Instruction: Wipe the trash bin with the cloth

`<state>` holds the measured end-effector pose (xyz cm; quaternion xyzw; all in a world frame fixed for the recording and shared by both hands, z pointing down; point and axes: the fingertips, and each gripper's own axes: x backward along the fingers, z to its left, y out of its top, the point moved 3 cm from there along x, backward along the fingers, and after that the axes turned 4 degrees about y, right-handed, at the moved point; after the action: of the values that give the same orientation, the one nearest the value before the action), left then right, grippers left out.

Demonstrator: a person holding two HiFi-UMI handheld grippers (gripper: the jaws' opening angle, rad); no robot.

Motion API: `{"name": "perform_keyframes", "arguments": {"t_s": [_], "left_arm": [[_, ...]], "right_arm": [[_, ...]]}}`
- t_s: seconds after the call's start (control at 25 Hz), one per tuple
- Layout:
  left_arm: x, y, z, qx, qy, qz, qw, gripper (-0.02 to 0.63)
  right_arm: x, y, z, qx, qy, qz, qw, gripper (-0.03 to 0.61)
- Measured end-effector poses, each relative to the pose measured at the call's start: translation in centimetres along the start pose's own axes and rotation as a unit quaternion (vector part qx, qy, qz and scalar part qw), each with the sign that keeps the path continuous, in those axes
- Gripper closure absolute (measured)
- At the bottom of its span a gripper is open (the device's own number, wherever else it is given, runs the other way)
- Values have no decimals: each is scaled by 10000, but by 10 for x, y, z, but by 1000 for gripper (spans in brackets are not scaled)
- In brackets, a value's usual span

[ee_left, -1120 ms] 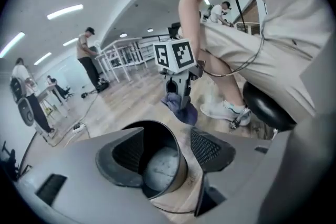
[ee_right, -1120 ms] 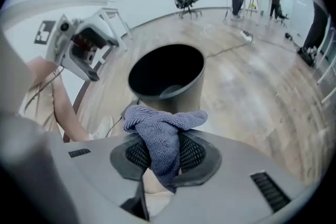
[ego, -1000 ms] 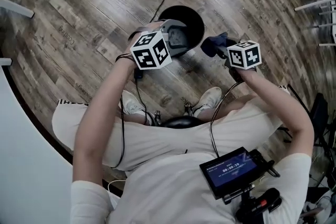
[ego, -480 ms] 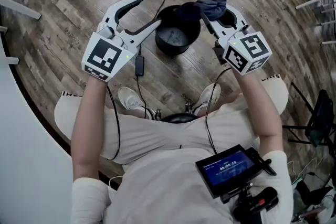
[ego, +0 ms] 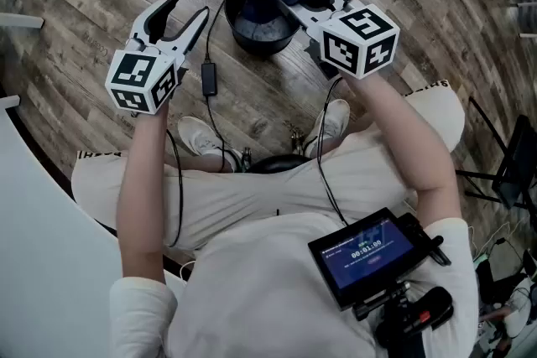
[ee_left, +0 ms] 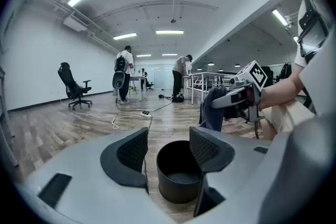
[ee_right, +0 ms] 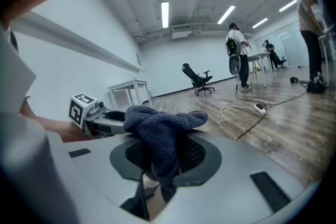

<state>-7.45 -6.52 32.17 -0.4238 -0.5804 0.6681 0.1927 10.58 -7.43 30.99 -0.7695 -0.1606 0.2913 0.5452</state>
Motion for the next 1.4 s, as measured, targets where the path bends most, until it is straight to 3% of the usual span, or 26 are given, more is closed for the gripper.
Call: {"name": "perform_keyframes", "arguments": {"t_s": [0.12,0.24,0.48,0.64,0.72,0.92,1.4], "left_arm": [[-17,-7,-9,30,-95,99,9999,354],[-29,-7,-27,-160,-287,147,9994,356],[-40,-1,-59,-380,-611,174,9973,356],[-38,-7,-62,-363,-662,221,9969,356],[-39,-12,-62,-323,-673,310,9967,356],[-38,-19,-66,-26,-775,438,9960,356],[-39,-31,-92,64,-994,680,9927,356]], "right_arm": [[-3,-7,-7,-190,-22,100,9998,481],[-5,-15,-15,-45,-97,243,9996,481],[-2,-25,-29,-328,-149,323,9988,482],[3,-16,-22,414,-268,309,9983,482],[9,-13,-23,547,-352,283,9975,482],[28,-18,-36,-284,-508,194,9981,482],[47,-26,-24,-186,-348,213,9990,483]]}}
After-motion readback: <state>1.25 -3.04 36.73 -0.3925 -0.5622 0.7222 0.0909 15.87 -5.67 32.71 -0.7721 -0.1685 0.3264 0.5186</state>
